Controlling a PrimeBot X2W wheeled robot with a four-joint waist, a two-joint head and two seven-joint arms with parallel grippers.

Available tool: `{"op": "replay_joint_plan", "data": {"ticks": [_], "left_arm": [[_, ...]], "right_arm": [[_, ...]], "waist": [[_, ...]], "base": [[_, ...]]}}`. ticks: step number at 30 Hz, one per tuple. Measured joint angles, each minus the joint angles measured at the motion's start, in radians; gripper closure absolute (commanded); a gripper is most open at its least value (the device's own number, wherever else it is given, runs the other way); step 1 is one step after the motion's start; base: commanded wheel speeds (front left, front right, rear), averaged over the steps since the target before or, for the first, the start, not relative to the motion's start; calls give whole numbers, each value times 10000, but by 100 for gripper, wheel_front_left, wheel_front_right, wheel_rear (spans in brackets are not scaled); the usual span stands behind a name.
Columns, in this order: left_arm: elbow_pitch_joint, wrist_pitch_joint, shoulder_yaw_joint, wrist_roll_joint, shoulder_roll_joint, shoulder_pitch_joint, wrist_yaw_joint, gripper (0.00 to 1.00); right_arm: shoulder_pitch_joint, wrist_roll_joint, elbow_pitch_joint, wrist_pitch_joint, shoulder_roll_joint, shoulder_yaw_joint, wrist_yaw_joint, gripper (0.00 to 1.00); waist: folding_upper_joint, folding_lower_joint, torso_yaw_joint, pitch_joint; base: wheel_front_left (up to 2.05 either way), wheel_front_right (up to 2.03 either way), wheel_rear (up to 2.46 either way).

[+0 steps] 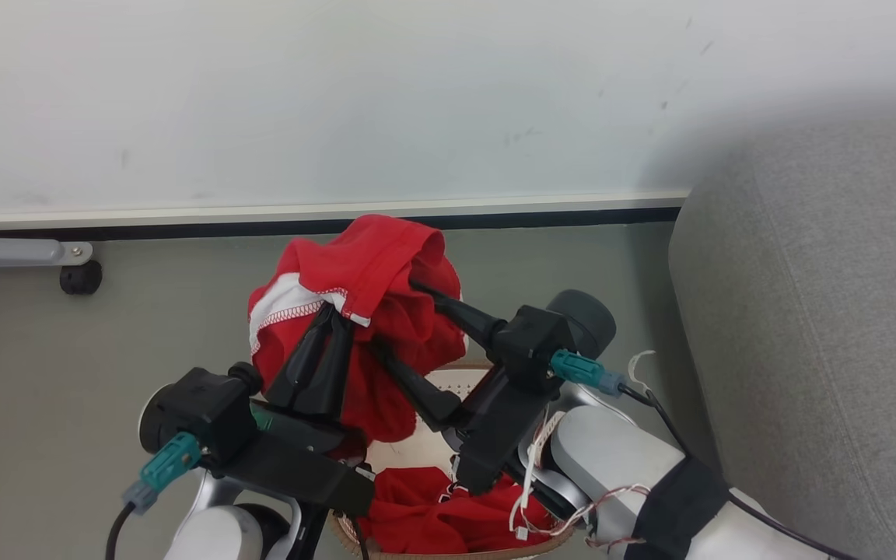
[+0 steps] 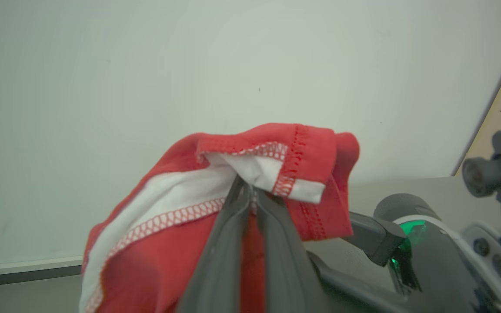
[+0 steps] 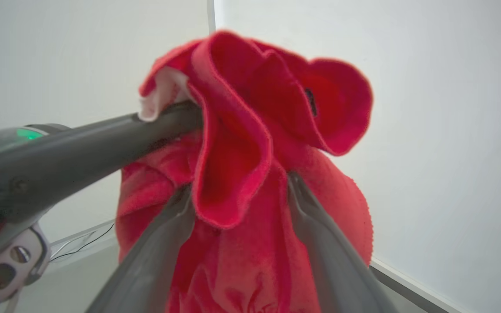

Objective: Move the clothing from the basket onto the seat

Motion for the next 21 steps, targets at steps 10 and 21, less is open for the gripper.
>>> {"op": "replay_joint_plan", "data": {"ticks": [10, 21], "left_arm": [[12, -4, 2, -61, -15, 0, -86, 100], [21, -12, -8, -61, 29, -9, -98, 100]], "right_arm": [[-658, 943, 479, -159, 4, 723, -403, 100], [-1019, 1831, 834, -418, 17, 1112, -621, 100]], "waist": [[0, 0, 100, 66], [0, 0, 49, 101]], "base": [[0, 0, 0], [0, 0, 0]]}}
